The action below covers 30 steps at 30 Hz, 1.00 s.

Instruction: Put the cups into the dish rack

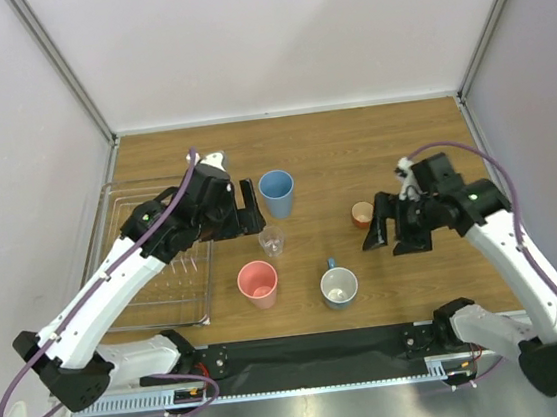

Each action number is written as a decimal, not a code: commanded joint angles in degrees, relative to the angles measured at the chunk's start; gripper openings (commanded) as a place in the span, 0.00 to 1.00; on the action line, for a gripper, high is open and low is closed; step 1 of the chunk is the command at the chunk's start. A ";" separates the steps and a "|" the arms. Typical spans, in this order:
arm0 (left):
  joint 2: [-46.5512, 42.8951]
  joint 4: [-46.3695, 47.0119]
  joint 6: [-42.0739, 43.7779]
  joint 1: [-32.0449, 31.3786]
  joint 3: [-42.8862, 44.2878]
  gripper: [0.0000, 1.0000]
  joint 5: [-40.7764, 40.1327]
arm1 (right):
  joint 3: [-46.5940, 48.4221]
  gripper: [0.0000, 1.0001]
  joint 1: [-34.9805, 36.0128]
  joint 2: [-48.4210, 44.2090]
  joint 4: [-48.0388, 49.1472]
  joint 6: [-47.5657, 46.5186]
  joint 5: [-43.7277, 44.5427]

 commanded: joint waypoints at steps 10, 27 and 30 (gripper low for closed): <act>-7.07 7.90 4.66 -0.50 0.63 0.97 8.90 | -2.86 0.77 21.12 12.10 9.21 9.43 13.78; -12.53 11.87 3.52 -0.15 -0.08 1.00 9.89 | -7.08 0.57 26.13 21.69 16.42 9.35 16.08; -12.00 11.61 3.96 -0.15 1.15 1.00 11.82 | -7.52 0.50 26.92 23.36 18.08 9.61 15.20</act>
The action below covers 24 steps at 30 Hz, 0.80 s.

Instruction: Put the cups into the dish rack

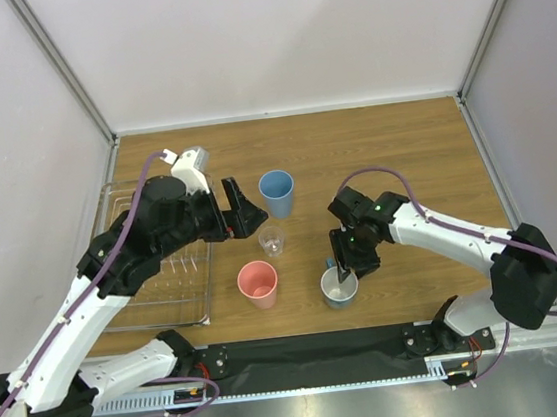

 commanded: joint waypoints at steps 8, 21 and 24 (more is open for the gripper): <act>0.63 2.52 0.88 -0.02 4.52 1.00 5.69 | -0.47 0.01 0.92 -0.39 4.03 1.07 -0.11; 2.83 31.32 -15.44 6.21 2.86 1.00 35.47 | 18.86 0.00 -24.74 -14.64 7.00 -3.86 -32.77; 3.97 36.10 -27.92 9.37 0.57 1.00 37.25 | 23.18 0.00 -26.06 -14.47 12.97 -0.62 -35.86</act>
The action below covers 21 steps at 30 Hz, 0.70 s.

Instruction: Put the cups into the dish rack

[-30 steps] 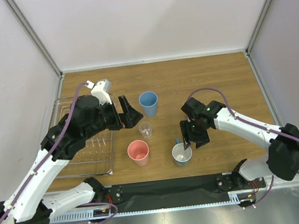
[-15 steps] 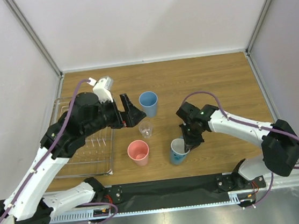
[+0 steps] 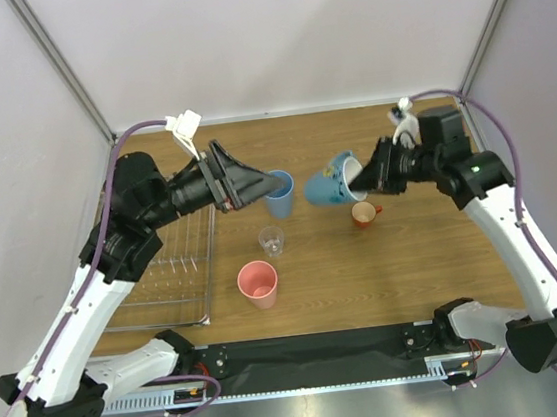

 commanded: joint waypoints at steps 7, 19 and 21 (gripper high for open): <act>1.62 22.69 -28.70 4.50 -6.47 1.00 10.31 | 4.58 0.00 -1.77 -1.20 33.22 19.89 -24.70; 0.83 30.25 -39.33 4.67 -11.66 1.00 12.07 | 2.47 0.00 5.51 -1.55 48.61 25.91 -24.79; 0.74 31.74 -40.39 4.76 -12.10 1.00 12.34 | 2.30 0.00 6.75 -0.85 48.36 24.94 -23.83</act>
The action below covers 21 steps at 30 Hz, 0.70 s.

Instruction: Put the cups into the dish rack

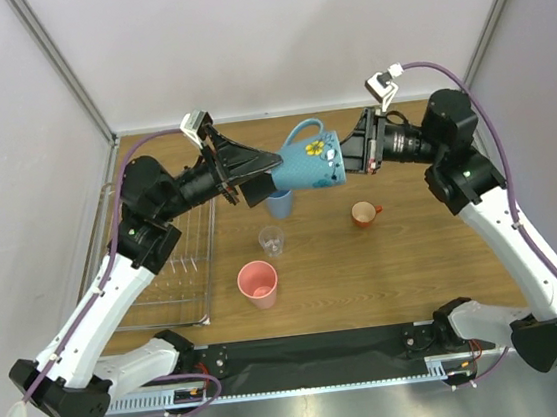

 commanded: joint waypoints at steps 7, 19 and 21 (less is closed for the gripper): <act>-1.45 6.58 -9.17 -0.07 -1.59 1.00 3.75 | 0.63 0.00 4.61 1.22 8.28 0.24 0.00; -2.33 6.76 -9.88 -0.60 -3.17 1.00 5.16 | 0.02 0.00 5.31 3.41 10.57 1.29 0.71; -2.15 5.97 -9.71 -0.60 -2.91 1.00 5.68 | 0.28 0.00 5.31 4.03 10.65 1.29 0.45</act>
